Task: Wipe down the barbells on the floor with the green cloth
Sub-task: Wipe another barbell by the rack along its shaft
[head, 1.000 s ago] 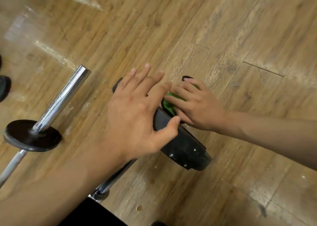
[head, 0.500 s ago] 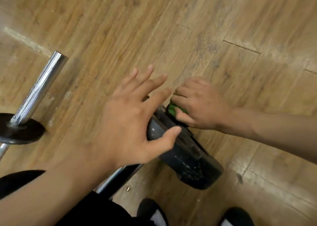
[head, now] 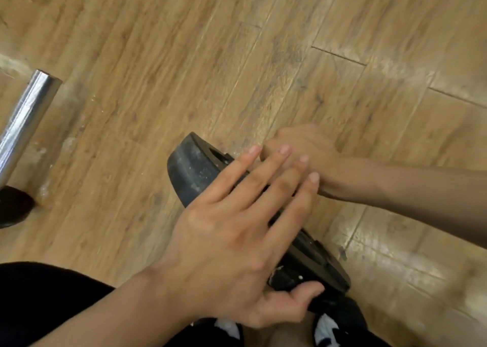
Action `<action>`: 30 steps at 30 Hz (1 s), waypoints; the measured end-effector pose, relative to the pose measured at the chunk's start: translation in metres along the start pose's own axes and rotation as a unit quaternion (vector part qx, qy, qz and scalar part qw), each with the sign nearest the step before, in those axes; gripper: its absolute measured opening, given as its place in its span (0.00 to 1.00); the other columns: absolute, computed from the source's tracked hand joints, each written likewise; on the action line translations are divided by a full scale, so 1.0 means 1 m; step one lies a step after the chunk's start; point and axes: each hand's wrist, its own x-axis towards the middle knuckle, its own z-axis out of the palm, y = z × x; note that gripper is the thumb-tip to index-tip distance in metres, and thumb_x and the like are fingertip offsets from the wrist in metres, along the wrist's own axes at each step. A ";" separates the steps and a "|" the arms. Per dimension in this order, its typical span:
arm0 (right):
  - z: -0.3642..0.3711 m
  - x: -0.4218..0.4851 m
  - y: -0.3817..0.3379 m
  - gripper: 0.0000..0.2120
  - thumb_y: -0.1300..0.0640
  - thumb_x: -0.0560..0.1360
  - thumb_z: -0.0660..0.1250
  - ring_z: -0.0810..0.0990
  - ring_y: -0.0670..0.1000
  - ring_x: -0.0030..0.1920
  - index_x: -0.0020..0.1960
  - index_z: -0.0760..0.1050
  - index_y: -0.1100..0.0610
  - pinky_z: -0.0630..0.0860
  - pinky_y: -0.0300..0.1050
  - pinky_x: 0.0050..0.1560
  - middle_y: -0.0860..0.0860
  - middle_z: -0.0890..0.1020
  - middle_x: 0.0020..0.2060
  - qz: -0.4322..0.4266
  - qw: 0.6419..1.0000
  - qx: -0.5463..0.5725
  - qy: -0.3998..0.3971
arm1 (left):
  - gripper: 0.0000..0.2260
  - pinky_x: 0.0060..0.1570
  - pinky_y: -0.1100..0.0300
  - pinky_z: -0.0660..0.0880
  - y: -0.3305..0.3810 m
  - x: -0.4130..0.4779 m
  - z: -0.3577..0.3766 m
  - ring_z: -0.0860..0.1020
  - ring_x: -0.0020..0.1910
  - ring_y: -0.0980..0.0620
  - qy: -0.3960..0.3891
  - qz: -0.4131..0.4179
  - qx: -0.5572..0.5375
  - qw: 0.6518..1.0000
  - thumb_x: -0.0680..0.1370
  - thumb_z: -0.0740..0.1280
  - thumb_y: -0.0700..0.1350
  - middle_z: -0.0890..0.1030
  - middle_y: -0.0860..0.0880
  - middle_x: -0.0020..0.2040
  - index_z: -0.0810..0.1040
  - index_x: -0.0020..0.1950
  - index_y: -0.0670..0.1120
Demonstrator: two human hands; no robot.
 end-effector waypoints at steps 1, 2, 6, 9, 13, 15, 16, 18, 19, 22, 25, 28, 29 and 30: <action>0.010 -0.009 0.002 0.15 0.49 0.81 0.60 0.78 0.52 0.34 0.36 0.71 0.52 0.66 0.40 0.32 0.47 0.74 0.32 -0.020 0.998 0.030 0.057 | 0.42 0.80 0.42 0.61 -0.004 0.000 -0.001 0.66 0.80 0.41 0.000 -0.001 0.003 1.000 0.73 0.66 0.69 0.74 0.39 0.75 0.74 0.75 0.37; 0.024 -0.022 0.007 0.11 0.50 0.80 0.62 0.81 0.55 0.41 0.43 0.76 0.53 0.74 0.44 0.42 0.50 0.79 0.39 -0.063 0.985 0.049 0.150 | 0.43 0.80 0.43 0.61 -0.008 0.001 -0.002 0.66 0.80 0.41 -0.001 -0.005 0.003 1.000 0.73 0.66 0.69 0.74 0.38 0.75 0.74 0.75 0.37; 0.056 -0.037 0.029 0.15 0.53 0.81 0.64 0.80 0.63 0.61 0.64 0.75 0.60 0.72 0.61 0.69 0.59 0.81 0.60 -0.164 0.954 -0.033 0.249 | 0.42 0.79 0.42 0.61 -0.025 -0.002 -0.006 0.66 0.80 0.41 0.008 -0.049 -0.015 0.999 0.74 0.63 0.68 0.73 0.39 0.76 0.74 0.75 0.36; 0.036 0.010 0.007 0.18 0.47 0.81 0.60 0.81 0.60 0.42 0.45 0.82 0.58 0.71 0.52 0.49 0.55 0.83 0.39 -0.057 0.975 -0.014 0.216 | 0.39 0.78 0.39 0.63 -0.047 0.000 -0.007 0.68 0.79 0.39 0.013 -0.069 -0.028 0.997 0.76 0.62 0.66 0.74 0.39 0.75 0.75 0.74 0.36; 0.037 0.029 -0.002 0.20 0.48 0.84 0.57 0.81 0.59 0.41 0.45 0.83 0.55 0.70 0.53 0.50 0.53 0.83 0.39 -0.093 0.962 -0.026 0.255 | 0.40 0.79 0.35 0.57 -0.081 0.001 -0.016 0.61 0.82 0.38 -0.021 -0.103 -0.025 0.994 0.78 0.59 0.66 0.69 0.37 0.78 0.70 0.77 0.36; 0.044 0.016 0.020 0.17 0.48 0.86 0.58 0.82 0.59 0.56 0.62 0.82 0.55 0.71 0.55 0.65 0.55 0.84 0.56 -0.193 0.938 -0.062 0.281 | 0.41 0.79 0.33 0.53 -0.085 -0.003 -0.020 0.57 0.83 0.36 -0.017 -0.120 -0.006 0.993 0.78 0.59 0.66 0.65 0.36 0.80 0.67 0.79 0.35; 0.047 0.013 0.032 0.17 0.48 0.87 0.60 0.80 0.59 0.62 0.68 0.79 0.55 0.70 0.56 0.69 0.55 0.82 0.62 -0.222 0.925 -0.089 0.295 | 0.41 0.79 0.32 0.53 -0.083 -0.005 -0.019 0.57 0.83 0.36 -0.008 -0.114 -0.002 0.993 0.78 0.60 0.66 0.64 0.36 0.81 0.66 0.79 0.35; 0.048 0.017 0.044 0.18 0.50 0.87 0.60 0.79 0.61 0.64 0.71 0.77 0.57 0.71 0.58 0.69 0.58 0.80 0.65 -0.234 0.923 -0.084 0.292 | 0.40 0.79 0.34 0.54 -0.078 -0.010 -0.014 0.59 0.82 0.37 0.013 -0.114 -0.007 0.993 0.77 0.60 0.66 0.67 0.38 0.80 0.70 0.78 0.37; 0.045 0.024 0.043 0.17 0.51 0.87 0.58 0.79 0.62 0.62 0.68 0.79 0.59 0.73 0.58 0.65 0.59 0.81 0.63 -0.213 0.933 -0.051 0.286 | 0.39 0.79 0.34 0.55 -0.079 -0.010 -0.013 0.60 0.82 0.37 0.026 -0.123 -0.011 0.992 0.76 0.60 0.66 0.69 0.40 0.79 0.72 0.77 0.38; 0.024 0.054 0.026 0.19 0.52 0.84 0.55 0.79 0.60 0.49 0.52 0.81 0.61 0.74 0.53 0.47 0.56 0.81 0.47 -0.069 0.964 0.092 0.239 | 0.37 0.79 0.35 0.55 -0.093 -0.004 -0.011 0.61 0.82 0.37 0.041 -0.145 -0.027 0.988 0.77 0.59 0.65 0.71 0.40 0.78 0.73 0.76 0.39; 0.019 0.067 0.001 0.19 0.51 0.81 0.54 0.79 0.60 0.45 0.44 0.80 0.59 0.68 0.51 0.45 0.53 0.79 0.40 -0.015 0.968 0.077 0.239 | 0.36 0.80 0.36 0.55 -0.106 0.002 -0.011 0.61 0.82 0.37 0.047 -0.150 -0.044 0.987 0.77 0.58 0.62 0.71 0.40 0.77 0.73 0.76 0.38; 0.029 0.055 -0.007 0.16 0.53 0.83 0.57 0.79 0.59 0.46 0.49 0.81 0.58 0.69 0.55 0.58 0.54 0.82 0.45 -0.143 0.956 -0.031 0.254 | 0.36 0.79 0.35 0.56 -0.114 0.000 -0.010 0.61 0.81 0.36 0.049 -0.137 -0.055 0.988 0.78 0.58 0.62 0.72 0.39 0.77 0.72 0.76 0.37; 0.027 0.055 0.002 0.15 0.53 0.84 0.57 0.79 0.58 0.44 0.49 0.81 0.57 0.70 0.54 0.57 0.54 0.82 0.44 -0.181 0.952 -0.040 0.244 | 0.37 0.79 0.35 0.56 -0.116 -0.002 -0.010 0.62 0.81 0.36 0.049 -0.132 -0.056 0.988 0.79 0.56 0.64 0.72 0.39 0.77 0.72 0.76 0.37; 0.022 0.059 0.013 0.15 0.53 0.83 0.57 0.79 0.58 0.42 0.47 0.80 0.57 0.70 0.54 0.55 0.55 0.81 0.41 -0.189 0.954 -0.032 0.233 | 0.38 0.79 0.35 0.57 -0.117 -0.004 -0.010 0.62 0.81 0.36 0.049 -0.130 -0.055 0.989 0.80 0.54 0.66 0.72 0.38 0.77 0.71 0.77 0.37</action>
